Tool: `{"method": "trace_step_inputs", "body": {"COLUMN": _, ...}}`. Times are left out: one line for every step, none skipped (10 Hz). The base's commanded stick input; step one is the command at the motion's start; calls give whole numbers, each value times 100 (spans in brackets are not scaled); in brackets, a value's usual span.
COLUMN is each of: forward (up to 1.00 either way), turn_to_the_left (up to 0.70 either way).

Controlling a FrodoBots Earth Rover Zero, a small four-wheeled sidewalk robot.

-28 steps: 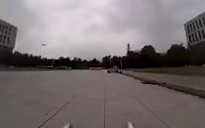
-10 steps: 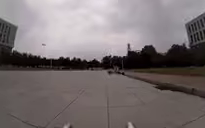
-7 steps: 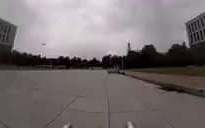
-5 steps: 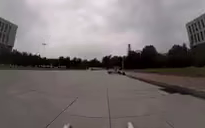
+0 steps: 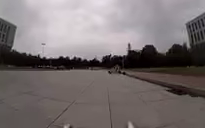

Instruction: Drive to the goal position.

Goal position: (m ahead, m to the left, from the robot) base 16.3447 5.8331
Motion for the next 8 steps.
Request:
{"method": "trace_step_inputs", "body": {"forward": 70, "turn_to_the_left": 0}}
{"method": "trace_step_inputs", "body": {"forward": 70, "turn_to_the_left": 0}}
{"method": "trace_step_inputs", "body": {"forward": 70, "turn_to_the_left": 0}}
{"method": "trace_step_inputs", "body": {"forward": 70, "turn_to_the_left": 0}}
{"method": "trace_step_inputs", "body": {"forward": 70, "turn_to_the_left": 0}}
{"method": "trace_step_inputs", "body": {"forward": 70, "turn_to_the_left": 0}}
{"method": "trace_step_inputs", "body": {"forward": 70, "turn_to_the_left": 0}}
{"method": "trace_step_inputs", "body": {"forward": 70, "turn_to_the_left": 0}}
